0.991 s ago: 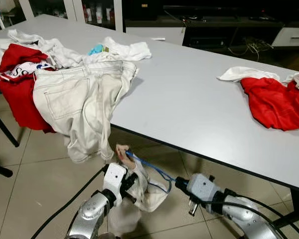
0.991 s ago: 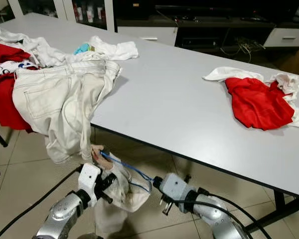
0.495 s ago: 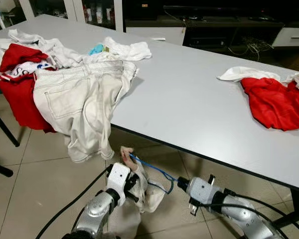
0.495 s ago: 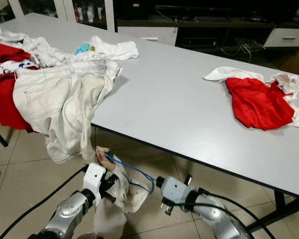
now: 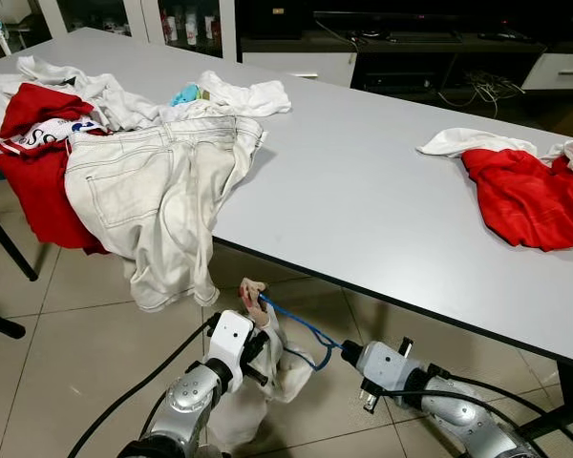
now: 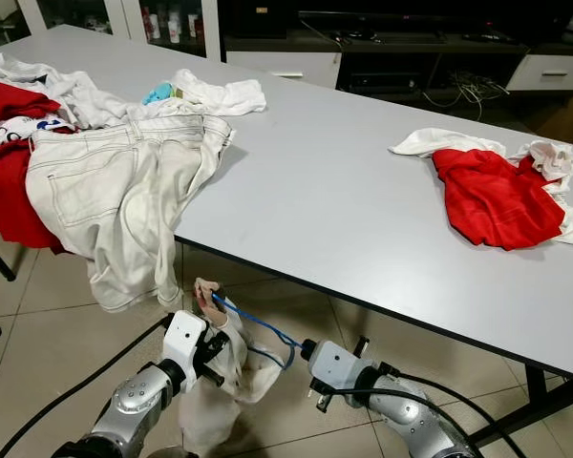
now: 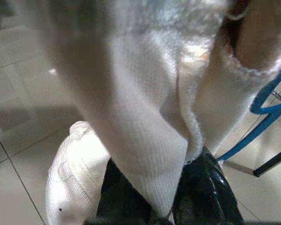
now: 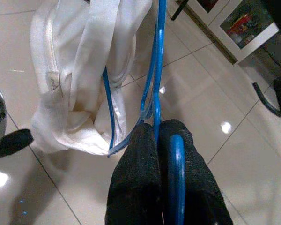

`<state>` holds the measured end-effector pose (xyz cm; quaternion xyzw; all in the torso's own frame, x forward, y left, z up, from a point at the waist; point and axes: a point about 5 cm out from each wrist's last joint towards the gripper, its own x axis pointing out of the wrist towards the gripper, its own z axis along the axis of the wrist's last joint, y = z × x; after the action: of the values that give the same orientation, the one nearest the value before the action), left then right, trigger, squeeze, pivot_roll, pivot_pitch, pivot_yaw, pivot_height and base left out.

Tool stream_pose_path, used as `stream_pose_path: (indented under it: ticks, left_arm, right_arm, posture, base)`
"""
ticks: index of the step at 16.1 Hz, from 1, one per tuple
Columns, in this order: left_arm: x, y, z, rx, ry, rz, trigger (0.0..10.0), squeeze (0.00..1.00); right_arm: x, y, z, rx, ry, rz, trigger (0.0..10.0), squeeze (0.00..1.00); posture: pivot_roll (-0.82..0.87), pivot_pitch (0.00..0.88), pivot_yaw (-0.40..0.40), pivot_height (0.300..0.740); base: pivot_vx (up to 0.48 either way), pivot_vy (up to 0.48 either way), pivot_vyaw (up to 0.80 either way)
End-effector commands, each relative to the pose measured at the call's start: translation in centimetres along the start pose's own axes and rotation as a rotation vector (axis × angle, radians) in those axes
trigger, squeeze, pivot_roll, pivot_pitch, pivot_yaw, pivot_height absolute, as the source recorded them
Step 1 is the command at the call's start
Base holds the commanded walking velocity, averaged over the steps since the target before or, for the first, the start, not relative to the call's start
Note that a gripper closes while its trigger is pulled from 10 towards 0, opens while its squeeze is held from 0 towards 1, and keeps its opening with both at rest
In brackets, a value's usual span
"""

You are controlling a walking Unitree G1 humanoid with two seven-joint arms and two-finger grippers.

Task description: Hang hanger

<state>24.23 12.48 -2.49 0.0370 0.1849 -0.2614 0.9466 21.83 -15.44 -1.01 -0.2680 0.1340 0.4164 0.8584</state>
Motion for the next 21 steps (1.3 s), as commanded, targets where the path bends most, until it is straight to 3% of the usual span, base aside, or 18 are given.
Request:
stream_pose_path:
  ticks: [1,4,5,8,11,16,19,21]
  left_arm:
    - [-0.4,1.4,-0.1,-0.009,0.016,0.080,10.0,0.00]
    - [0.0,0.9,-0.2,-0.006,0.038,0.061,10.0,0.00]
    - [0.3,0.9,-0.1,-0.018,0.051,0.062,10.0,0.00]
    - [0.5,0.7,-0.5,-0.023,0.108,0.053,10.0,0.00]
    - [0.7,0.7,-0.5,-0.015,0.137,0.048,10.0,0.00]
    - [0.0,1.2,-1.4,-0.022,0.183,0.076,10.0,0.00]
    - [-0.3,1.9,-1.5,-0.039,0.181,0.116,10.0,0.00]
    - [-0.6,3.1,-1.2,-0.052,0.166,0.175,10.0,0.00]
  right_arm:
    - [-0.9,-1.6,-1.2,0.056,0.047,-0.102,10.0,0.00]
    - [-0.4,-1.3,-1.7,0.141,0.066,-0.133,10.0,0.00]
    - [-0.3,-0.9,-2.3,0.210,0.110,-0.125,10.0,0.00]
    - [-0.3,-0.3,-3.6,0.279,0.203,-0.103,10.0,0.00]
    - [-0.7,-1.1,-4.3,0.330,0.240,-0.181,10.0,0.00]
    - [-1.2,-0.8,-4.7,0.289,0.252,-0.173,10.0,0.00]
    - [-1.7,-0.2,-5.1,0.199,0.280,-0.115,10.0,0.00]
    - [-2.6,-0.1,-5.7,0.124,0.314,-0.069,10.0,0.00]
  posture:
    - [-0.03,0.000,-0.029,0.740]
    - [-0.03,0.000,-0.028,0.740]
    - [-0.03,0.000,-0.028,0.740]
    - [-0.03,0.000,-0.027,0.740]
    - [-0.05,0.000,-0.017,0.740]
    - [-0.06,0.000,-0.012,0.740]
    - [-0.05,0.000,-0.016,0.740]
    - [-0.05,0.000,-0.017,0.740]
  base:
    - [0.000,0.000,0.00]
    - [0.000,0.000,0.00]
    - [0.000,0.000,0.00]
    - [0.000,0.000,0.00]
    - [0.000,0.000,0.00]
    - [0.000,0.000,0.00]
    - [0.000,0.000,0.00]
    - [0.000,0.000,0.00]
